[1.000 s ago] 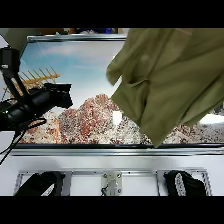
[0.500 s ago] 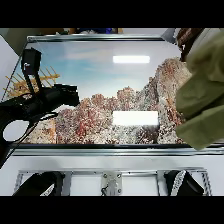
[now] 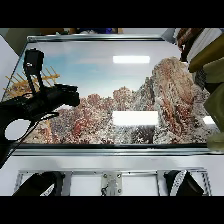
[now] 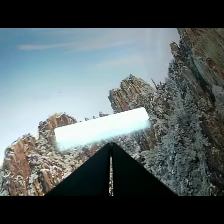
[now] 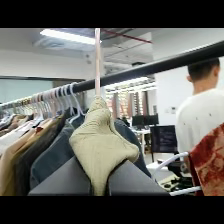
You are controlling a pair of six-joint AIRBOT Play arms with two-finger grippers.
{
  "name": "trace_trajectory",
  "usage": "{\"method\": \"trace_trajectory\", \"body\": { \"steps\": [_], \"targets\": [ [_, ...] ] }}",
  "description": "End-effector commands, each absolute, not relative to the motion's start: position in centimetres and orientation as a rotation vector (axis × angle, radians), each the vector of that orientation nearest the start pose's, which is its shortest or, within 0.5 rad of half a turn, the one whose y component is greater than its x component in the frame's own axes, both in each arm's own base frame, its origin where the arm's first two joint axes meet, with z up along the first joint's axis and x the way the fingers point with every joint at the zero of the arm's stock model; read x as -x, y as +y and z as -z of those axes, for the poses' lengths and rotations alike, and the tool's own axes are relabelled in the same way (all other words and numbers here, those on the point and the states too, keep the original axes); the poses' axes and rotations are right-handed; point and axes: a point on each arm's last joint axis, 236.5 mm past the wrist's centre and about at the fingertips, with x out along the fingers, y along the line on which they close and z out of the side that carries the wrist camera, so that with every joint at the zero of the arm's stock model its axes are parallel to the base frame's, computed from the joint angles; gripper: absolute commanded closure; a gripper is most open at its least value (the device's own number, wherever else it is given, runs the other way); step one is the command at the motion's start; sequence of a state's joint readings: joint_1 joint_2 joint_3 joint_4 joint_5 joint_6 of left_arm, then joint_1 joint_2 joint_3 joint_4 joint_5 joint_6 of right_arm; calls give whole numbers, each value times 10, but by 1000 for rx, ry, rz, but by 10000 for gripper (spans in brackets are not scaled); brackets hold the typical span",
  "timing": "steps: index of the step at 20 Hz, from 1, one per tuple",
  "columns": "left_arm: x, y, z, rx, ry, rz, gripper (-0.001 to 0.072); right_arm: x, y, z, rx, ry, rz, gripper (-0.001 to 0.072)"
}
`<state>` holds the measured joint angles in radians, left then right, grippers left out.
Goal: Fold the clothes and pants, and hang the long-sleeved shirts on hangers.
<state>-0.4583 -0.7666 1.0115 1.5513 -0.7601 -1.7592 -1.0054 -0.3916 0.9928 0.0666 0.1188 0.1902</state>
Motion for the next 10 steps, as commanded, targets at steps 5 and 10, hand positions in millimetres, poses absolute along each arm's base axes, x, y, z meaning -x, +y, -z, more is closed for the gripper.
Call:
{"method": "trace_trajectory", "body": {
  "steps": [5,10],
  "targets": [
    [-338,-170,-201,79,550,407,691,-167,-229,-516,114,-623,828,704],
    [-338,-170,-201,78,550,407,691,-182,-256,-540,138,-625,841,704]
  ]
}}
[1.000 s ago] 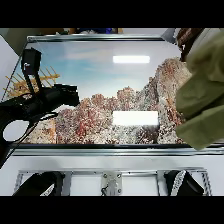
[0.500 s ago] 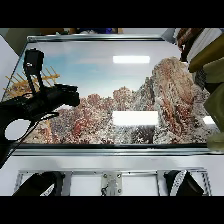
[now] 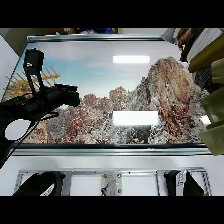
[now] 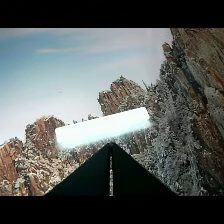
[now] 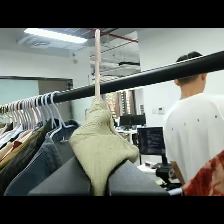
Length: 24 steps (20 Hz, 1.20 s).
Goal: Fold the clothes and pants, and hang the long-sleeved shirts on hangers.
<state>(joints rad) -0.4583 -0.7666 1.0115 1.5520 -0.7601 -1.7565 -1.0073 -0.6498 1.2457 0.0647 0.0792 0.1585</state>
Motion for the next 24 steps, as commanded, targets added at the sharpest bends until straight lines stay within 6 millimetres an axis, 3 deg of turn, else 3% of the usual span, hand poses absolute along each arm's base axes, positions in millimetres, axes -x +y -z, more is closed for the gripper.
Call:
{"method": "trace_trajectory", "body": {
  "steps": [1,6,10,13,24],
  "targets": [
    [-338,-170,-201,79,550,407,691,-186,-261,-544,138,-625,840,704],
    [-338,-170,-201,79,550,407,691,-194,-298,-546,113,-620,894,704],
    [-338,-170,-201,79,550,407,691,-206,-318,-540,101,-600,901,704],
    [-338,-170,-201,79,551,407,691,-204,-335,-531,79,-591,951,704],
    [-338,-170,-201,80,551,407,691,-220,-361,-507,48,-538,962,704]
  ]
}}
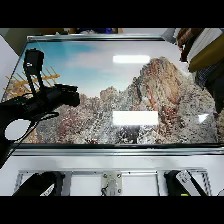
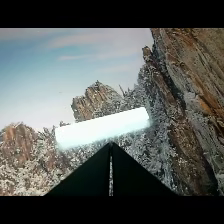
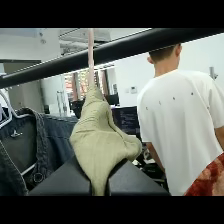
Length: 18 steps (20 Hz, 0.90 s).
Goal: Fold the clothes and pants, and hang the long-sleeved shirts on hangers.
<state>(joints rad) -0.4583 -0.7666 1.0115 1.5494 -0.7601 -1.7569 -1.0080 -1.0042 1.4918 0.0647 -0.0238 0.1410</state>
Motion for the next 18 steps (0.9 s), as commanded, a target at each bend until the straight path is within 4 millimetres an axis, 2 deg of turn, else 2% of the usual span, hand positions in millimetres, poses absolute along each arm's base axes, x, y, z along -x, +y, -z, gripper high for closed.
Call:
{"method": "trace_trajectory", "body": {
  "steps": [1,12,16,17,18],
  "targets": [
    [-338,-170,-201,80,551,407,691,-221,-363,-506,46,-534,963,704],
    [-338,-170,-201,80,550,407,691,-232,-378,-490,23,-504,966,703],
    [-338,-170,-201,80,550,407,691,-248,-365,-492,38,-491,880,684],
    [-338,-170,-201,80,550,407,691,-254,-359,-493,45,-485,846,652],
    [-338,-170,-201,80,550,407,691,-262,-350,-495,56,-480,798,464]
  ]
}}
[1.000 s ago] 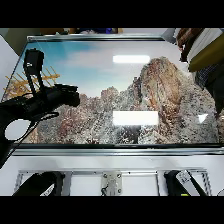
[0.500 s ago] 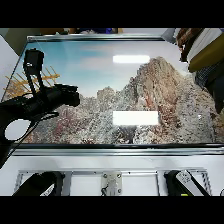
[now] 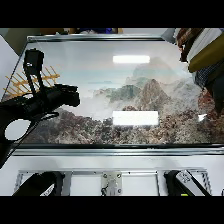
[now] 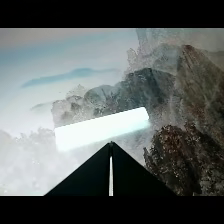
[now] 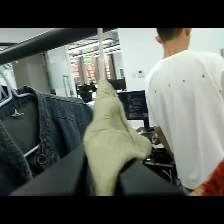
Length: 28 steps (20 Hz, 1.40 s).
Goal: Fold the clothes and pants, and hang the long-sleeved shirts on hangers.
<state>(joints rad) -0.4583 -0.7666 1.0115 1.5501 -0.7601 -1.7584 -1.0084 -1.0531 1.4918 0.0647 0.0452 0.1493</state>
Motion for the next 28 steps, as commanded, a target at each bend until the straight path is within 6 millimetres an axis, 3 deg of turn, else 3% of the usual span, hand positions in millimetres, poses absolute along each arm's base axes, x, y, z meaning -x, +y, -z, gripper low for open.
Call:
{"method": "trace_trajectory", "body": {
  "steps": [1,2,4,6,8,11,13,16,19,21,24,26,28],
  "targets": [
    [-338,-170,-201,80,550,407,691,-267,-341,-497,66,-476,756,290],
    [-338,-170,-201,80,550,407,691,-274,-330,-500,80,-472,707,225],
    [-338,-170,-201,80,550,407,691,-285,-301,-507,113,-466,599,224],
    [-338,-170,-201,79,550,407,691,-293,-256,-518,160,-465,450,225],
    [-338,-170,-201,80,550,407,691,-301,-197,-526,194,-472,244,225],
    [-338,-170,-201,80,550,407,691,-309,-100,-504,232,-392,-144,227],
    [-338,-170,-201,79,550,407,691,-317,-55,-484,195,-321,-324,239],
    [-336,-169,-200,77,559,406,691,-336,17,-439,206,-155,-539,239],
    [-330,-166,-190,65,607,400,691,-338,107,-374,274,53,-777,239],
    [-328,-165,-185,59,629,397,691,-326,163,-329,311,174,-934,240],
    [-327,-165,-185,60,631,397,691,-293,237,-270,263,322,-1174,241],
    [-327,-165,-185,60,630,397,691,-275,275,-234,241,396,-1286,240],
    [-327,-165,-185,60,631,397,691,-269,304,-206,223,442,-1333,240]
  ]
}}
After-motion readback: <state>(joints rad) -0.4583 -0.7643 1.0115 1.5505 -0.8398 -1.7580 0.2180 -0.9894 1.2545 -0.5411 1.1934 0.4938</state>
